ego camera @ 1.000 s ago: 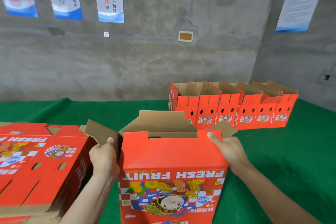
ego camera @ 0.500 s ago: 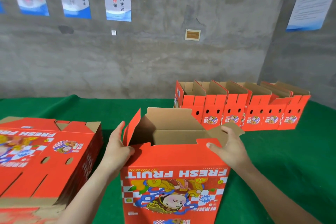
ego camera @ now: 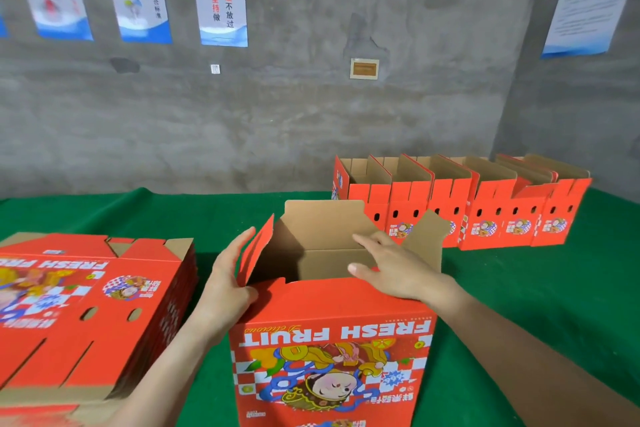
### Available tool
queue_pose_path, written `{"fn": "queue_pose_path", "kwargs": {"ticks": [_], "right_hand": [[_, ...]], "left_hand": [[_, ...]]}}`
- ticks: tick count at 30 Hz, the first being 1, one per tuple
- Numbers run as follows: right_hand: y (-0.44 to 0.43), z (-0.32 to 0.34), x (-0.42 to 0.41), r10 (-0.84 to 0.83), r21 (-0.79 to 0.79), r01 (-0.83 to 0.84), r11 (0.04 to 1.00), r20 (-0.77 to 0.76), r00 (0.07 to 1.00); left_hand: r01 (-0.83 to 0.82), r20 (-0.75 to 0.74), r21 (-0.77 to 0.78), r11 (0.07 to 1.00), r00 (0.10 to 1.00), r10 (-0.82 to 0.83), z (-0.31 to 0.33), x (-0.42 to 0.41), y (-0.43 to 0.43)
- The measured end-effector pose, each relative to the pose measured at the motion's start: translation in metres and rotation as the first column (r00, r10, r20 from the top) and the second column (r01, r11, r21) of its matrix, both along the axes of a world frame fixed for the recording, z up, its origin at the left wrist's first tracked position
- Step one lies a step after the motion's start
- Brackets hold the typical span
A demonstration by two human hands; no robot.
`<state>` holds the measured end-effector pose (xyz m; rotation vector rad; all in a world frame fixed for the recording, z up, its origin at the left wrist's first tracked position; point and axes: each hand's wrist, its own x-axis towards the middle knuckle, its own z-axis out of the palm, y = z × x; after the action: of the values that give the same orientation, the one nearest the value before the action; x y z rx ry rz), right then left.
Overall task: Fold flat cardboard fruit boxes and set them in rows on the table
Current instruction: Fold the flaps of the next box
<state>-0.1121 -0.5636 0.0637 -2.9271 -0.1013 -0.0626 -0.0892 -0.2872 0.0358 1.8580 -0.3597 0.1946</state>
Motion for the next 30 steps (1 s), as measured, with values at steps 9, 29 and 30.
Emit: {"fn": "queue_pose_path", "kwargs": {"ticks": [9, 29, 30], "right_hand": [[-0.002, -0.02, -0.002, -0.058, -0.097, 0.066, 0.993, 0.077, 0.995], [-0.03, -0.03, -0.028, -0.006, 0.442, -0.164, 0.882, 0.358, 0.934], [-0.029, -0.031, -0.028, -0.009, 0.448, -0.171, 0.878, 0.372, 0.928]], "left_hand": [[0.036, -0.116, 0.52, 0.854, 0.993, 0.029, 0.009, 0.012, -0.005], [0.069, 0.138, 0.327, 0.942, 0.983, -0.12, 0.007, 0.044, -0.008], [0.063, 0.153, 0.309, 0.949, 0.982, -0.115, 0.007, 0.042, -0.008]]}}
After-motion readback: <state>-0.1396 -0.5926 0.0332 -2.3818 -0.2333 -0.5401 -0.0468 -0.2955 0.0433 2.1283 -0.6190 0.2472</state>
